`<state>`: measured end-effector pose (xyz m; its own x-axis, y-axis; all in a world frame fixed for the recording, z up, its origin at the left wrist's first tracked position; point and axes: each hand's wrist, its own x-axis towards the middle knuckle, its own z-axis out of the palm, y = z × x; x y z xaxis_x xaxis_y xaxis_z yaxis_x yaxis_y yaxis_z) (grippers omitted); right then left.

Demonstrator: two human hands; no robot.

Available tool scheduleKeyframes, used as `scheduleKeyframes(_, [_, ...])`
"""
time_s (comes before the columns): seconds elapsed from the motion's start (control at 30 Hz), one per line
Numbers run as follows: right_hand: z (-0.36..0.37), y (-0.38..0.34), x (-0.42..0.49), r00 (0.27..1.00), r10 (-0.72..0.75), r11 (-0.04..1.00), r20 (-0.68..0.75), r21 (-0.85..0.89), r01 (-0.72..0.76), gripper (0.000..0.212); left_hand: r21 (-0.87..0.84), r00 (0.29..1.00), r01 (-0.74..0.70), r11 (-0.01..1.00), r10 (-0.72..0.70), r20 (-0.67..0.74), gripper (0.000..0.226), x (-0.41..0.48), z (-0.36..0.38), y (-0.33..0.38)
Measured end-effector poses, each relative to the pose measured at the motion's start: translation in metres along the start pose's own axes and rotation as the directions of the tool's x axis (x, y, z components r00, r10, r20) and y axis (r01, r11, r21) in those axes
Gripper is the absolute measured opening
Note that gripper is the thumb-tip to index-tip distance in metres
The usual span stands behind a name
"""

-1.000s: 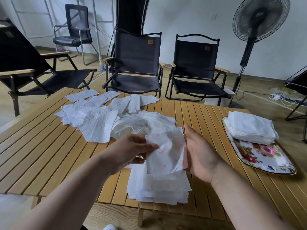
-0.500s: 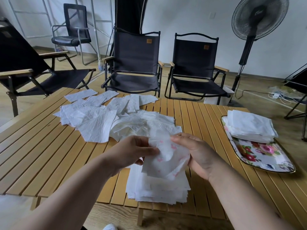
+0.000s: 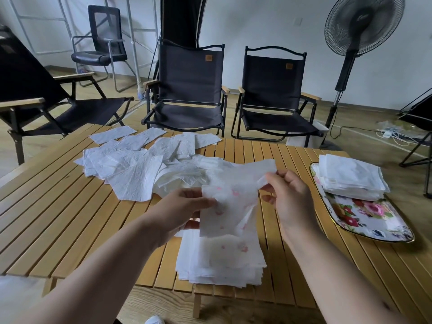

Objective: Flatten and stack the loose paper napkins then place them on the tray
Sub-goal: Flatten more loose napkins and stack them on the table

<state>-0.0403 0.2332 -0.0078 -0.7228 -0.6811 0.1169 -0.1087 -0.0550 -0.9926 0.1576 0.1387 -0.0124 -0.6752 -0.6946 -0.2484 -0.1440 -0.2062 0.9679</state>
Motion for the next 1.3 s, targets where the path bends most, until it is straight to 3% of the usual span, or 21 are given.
scheduleKeyframes(0.1, [0.002, 0.002, 0.004, 0.993, 0.110, 0.993, 0.046, 0.038, -0.112, 0.013, 0.036, 0.997, -0.067, 0.997, 0.068, -0.028, 0.017, 0.000, 0.001, 0.001])
scheduleKeyframes(0.2, [0.000, 0.000, 0.006, 0.985, 0.122, 0.990, 0.119, -0.087, -0.112, 0.034, 0.144, 0.977, -0.181, 0.973, 0.195, -0.086, 0.022, -0.002, 0.001, 0.002])
scheduleKeyframes(0.3, [-0.002, -0.002, 0.003, 0.954, 0.136, 0.986, 0.266, -0.134, -0.103, 0.035, 0.134, 0.957, -0.252, 0.958, 0.268, -0.114, 0.022, -0.002, 0.000, 0.002])
scheduleKeyframes(0.47, [-0.005, -0.005, 0.001, 0.876, 0.159, 0.974, 0.454, -0.217, -0.064, 0.033, 0.042, 0.961, -0.239, 0.970, 0.242, -0.134, 0.027, -0.002, 0.000, 0.006])
scheduleKeyframes(0.63, [-0.013, 0.000, 0.005, 0.909, -0.007, 0.903, 0.417, -0.388, 0.185, 0.015, -0.089, 0.984, -0.113, 0.990, 0.099, -0.146, 0.018, -0.001, -0.001, 0.004])
scheduleKeyframes(0.8, [-0.024, 0.007, 0.011, 0.922, -0.016, 0.906, 0.387, -0.384, 0.177, 0.015, -0.261, 0.988, 0.119, 0.958, -0.140, -0.064, 0.017, -0.001, 0.007, -0.003])
scheduleKeyframes(0.9, [-0.029, 0.006, 0.012, 0.933, -0.018, 0.925, 0.360, -0.348, 0.152, 0.009, -0.329, 0.974, 0.223, 0.918, -0.227, 0.026, 0.037, 0.000, 0.007, -0.002])
scheduleKeyframes(1.07, [-0.031, 0.002, 0.012, 0.940, 0.040, 0.971, 0.339, -0.234, 0.043, 0.032, -0.271, 0.952, 0.304, 0.913, -0.280, 0.125, 0.043, -0.001, 0.010, -0.007])
scheduleKeyframes(1.13, [-0.030, 0.005, 0.011, 0.931, 0.078, 0.959, 0.357, -0.283, 0.028, 0.030, -0.217, 0.956, 0.290, 0.932, -0.272, 0.106, 0.030, -0.001, 0.012, -0.010])
scheduleKeyframes(1.3, [-0.028, 0.015, 0.014, 0.965, 0.037, 0.877, 0.260, -0.472, 0.093, 0.016, 0.070, 0.960, 0.279, 0.958, -0.279, -0.008, 0.030, -0.003, 0.011, -0.014])
